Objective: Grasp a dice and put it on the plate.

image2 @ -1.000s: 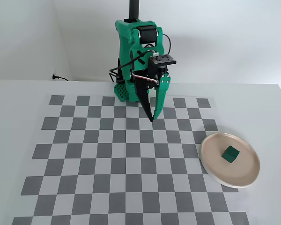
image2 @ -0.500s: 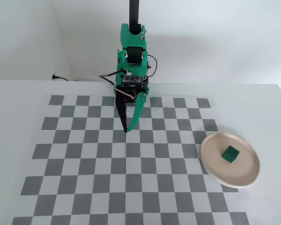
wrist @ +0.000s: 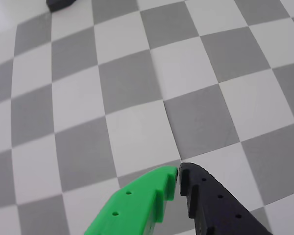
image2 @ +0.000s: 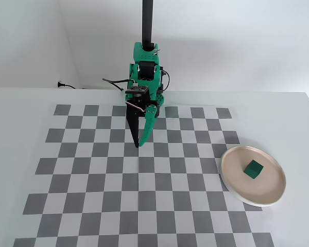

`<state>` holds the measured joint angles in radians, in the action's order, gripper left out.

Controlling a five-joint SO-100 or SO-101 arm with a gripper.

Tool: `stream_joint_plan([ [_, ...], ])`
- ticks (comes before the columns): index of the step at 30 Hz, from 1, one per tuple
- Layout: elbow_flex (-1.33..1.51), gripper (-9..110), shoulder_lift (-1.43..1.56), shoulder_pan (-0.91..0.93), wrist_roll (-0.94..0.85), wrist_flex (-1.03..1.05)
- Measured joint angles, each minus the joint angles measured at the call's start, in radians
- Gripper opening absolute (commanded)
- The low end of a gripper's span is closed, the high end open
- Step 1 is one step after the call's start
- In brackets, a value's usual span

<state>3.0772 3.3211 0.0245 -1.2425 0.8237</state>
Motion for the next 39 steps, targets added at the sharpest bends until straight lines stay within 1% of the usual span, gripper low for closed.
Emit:
stream_joint_plan([
  [2, 0.028, -4, 0.000, -0.018, 0.155, -0.046],
  [9, 0.032, -4, 0.000, -0.020, 0.615, -0.043],
  [12, 0.032, -4, 0.000, 0.012, 0.868, -0.061],
  [15, 0.032, -4, 0.000, 0.041, 1.094, -0.032],
  [17, 0.032, -4, 0.000, 0.037, 1.187, 0.015],
  [21, 0.032, -4, 0.000, 0.035, 1.256, 0.095],
  [25, 0.032, -4, 0.000, 0.026, 1.264, 0.104],
  [28, 0.032, 5, 0.000, 0.020, 1.264, 0.104],
  [30, 0.032, 6, 0.000, 0.020, 1.264, 0.104],
  [36, 0.032, -4, 0.000, 0.020, 1.264, 0.104],
  [39, 0.032, -4, 0.000, 0.020, 1.264, 0.104],
])
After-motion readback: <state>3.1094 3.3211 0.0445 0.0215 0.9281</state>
